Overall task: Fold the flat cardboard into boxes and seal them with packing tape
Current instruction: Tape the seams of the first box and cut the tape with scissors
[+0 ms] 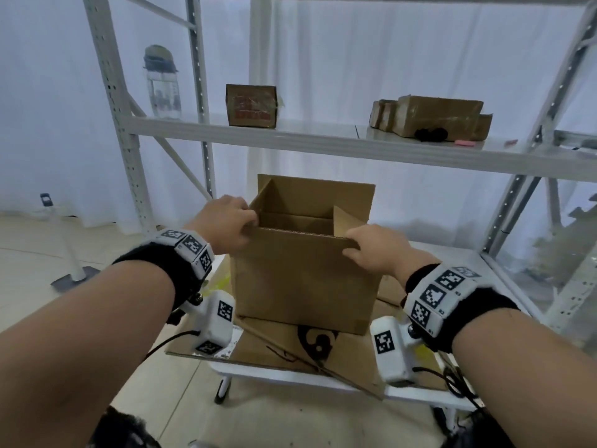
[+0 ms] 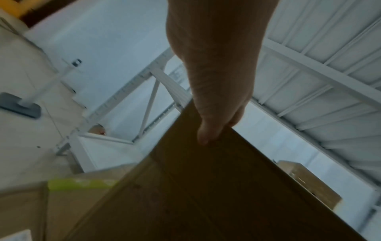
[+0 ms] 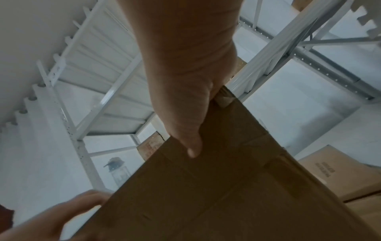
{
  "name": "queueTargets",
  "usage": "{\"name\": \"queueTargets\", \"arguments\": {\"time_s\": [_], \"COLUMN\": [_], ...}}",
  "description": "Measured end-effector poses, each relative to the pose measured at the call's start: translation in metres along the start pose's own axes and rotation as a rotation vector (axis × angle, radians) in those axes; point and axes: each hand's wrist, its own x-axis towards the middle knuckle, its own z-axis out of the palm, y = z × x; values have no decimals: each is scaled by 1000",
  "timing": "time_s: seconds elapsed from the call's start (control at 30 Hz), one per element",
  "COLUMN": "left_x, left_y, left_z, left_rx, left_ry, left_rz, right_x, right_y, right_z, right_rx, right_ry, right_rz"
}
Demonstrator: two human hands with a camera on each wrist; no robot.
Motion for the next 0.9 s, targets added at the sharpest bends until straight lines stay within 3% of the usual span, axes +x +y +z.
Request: {"name": "queueTargets", "arguments": {"time_s": [0.1,0.2,0.3,0.47,0.67,0.8,0.9], "left_x": [11,20,16,-5,-7,-3,3], "left_y": [38,63,71,79,81,73,63], "left_z": [2,1,3,19,20,14,7], "left_rx": [-75,-204,-212,-36,-87,-213,-353], "left_ry": [9,-138,-300,-347,-285,-210,-108], "left_rz": [222,249,279,353,310,199,43], "right_x": [7,16,17,23,26,21,10], "right_y": [-2,2,-2,-21,-29,-14,-7], "right_z": [-4,0,3,15,29,13,0], "right_rx": [194,352,362,246,39,42,153], "right_ry": [-151,-168,-195,-244,-331,-115,-90], "right_rz": [49,113,136,184,218,265,347]}}
